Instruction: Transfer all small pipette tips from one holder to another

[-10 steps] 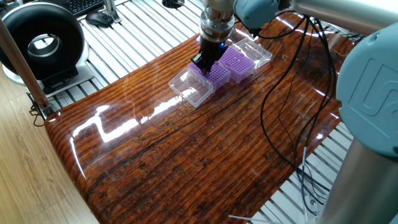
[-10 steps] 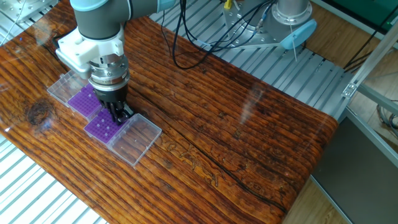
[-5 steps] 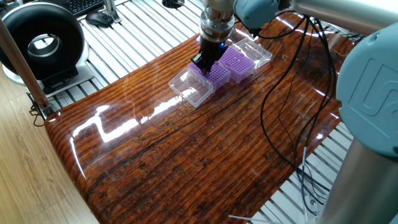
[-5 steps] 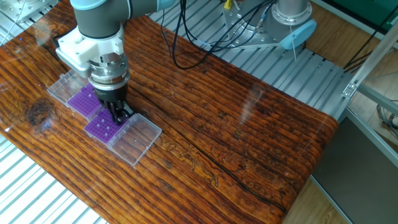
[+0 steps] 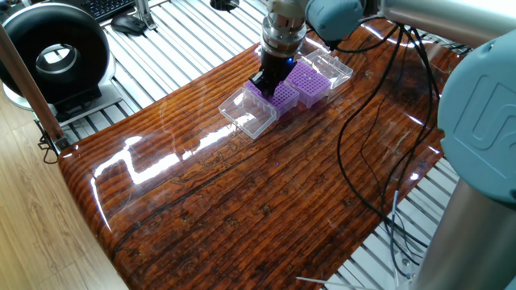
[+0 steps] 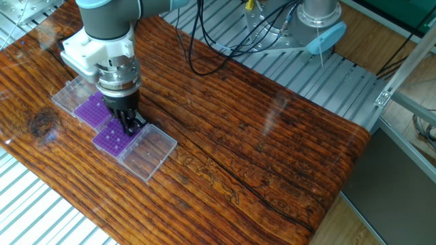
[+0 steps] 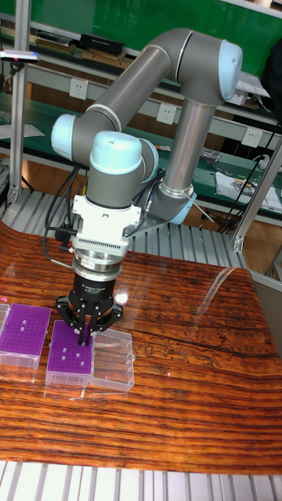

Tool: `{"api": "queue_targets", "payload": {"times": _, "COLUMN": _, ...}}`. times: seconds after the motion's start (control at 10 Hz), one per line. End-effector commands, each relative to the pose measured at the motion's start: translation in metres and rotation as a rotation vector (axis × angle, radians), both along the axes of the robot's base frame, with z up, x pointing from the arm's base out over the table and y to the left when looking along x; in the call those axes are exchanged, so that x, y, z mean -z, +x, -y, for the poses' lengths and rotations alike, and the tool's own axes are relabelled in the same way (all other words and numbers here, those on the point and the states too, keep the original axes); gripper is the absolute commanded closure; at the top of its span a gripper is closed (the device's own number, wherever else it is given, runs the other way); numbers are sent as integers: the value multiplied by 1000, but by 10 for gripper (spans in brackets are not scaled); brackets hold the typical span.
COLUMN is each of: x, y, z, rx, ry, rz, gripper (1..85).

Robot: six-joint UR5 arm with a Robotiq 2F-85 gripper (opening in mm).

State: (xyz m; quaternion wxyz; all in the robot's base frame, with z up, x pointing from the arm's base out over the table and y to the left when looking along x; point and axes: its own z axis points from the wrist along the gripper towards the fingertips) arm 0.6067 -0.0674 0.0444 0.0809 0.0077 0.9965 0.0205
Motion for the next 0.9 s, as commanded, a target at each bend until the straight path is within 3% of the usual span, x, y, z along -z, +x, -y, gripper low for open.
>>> {"api": "queue_targets", "payload": {"times": 0.0, "x": -2, "y": 3, "z": -1, "rx": 12, "ry": 27, "rz": 4, "gripper": 707}}
{"api": "queue_targets", "payload": {"times": 0.2, "x": -2, "y": 4, "z": -2, "rx": 18, "ry": 30, "rz": 10, "gripper": 730}}
{"api": "queue_targets", "payload": {"times": 0.5, "x": -2, "y": 4, "z": -1, "rx": 36, "ry": 21, "rz": 16, "gripper": 847}}
{"api": "queue_targets", "payload": {"times": 0.8, "x": -3, "y": 5, "z": 1, "rx": 53, "ry": 12, "rz": 18, "gripper": 847}}
